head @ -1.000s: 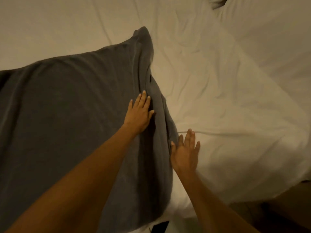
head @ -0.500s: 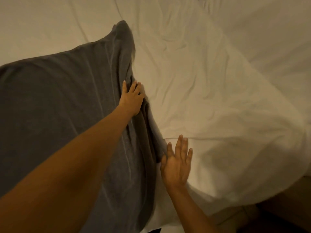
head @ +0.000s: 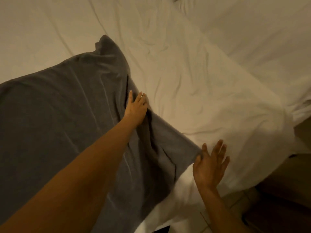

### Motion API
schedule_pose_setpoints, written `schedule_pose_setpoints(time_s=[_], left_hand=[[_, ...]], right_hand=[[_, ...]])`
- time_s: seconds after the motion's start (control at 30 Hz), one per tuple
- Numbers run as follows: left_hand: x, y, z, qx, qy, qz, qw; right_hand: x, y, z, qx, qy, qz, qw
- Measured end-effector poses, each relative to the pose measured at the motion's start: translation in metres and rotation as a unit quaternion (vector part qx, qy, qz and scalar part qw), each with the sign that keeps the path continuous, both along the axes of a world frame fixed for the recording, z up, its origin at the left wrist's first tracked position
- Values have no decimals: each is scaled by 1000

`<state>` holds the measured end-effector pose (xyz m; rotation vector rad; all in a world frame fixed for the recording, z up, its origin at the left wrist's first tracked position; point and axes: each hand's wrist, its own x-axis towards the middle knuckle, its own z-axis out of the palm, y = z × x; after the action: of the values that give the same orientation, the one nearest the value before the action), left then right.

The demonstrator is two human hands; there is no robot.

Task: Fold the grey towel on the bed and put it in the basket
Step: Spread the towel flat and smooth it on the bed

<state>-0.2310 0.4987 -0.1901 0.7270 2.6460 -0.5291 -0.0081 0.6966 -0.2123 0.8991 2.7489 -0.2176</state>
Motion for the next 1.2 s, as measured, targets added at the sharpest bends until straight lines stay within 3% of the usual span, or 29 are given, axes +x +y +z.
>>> schedule_pose_setpoints(time_s=[0.27,0.43,0.57,0.8,0.93,1.1,1.2], left_hand=[[-7,17,11,54,-24,-30,998],[-16,48,21,30,-59,48,997],[-24,68,19,8,-60,23,998],[-31,85,11,87,2,-47,995],[-40,123,17,166,43,-34,985],[-42,164,20,227,51,-45,971],[-30,154,0,252,31,-7,967]], right_hand=[[7,17,13,31,-14,-12,999],[13,18,17,34,-48,-22,998],[6,27,20,51,-64,-8,997],[-5,38,26,41,-104,7,994],[-9,57,32,74,-116,17,990],[-12,81,42,131,-116,-38,984],[-13,80,37,108,-114,-47,986]])
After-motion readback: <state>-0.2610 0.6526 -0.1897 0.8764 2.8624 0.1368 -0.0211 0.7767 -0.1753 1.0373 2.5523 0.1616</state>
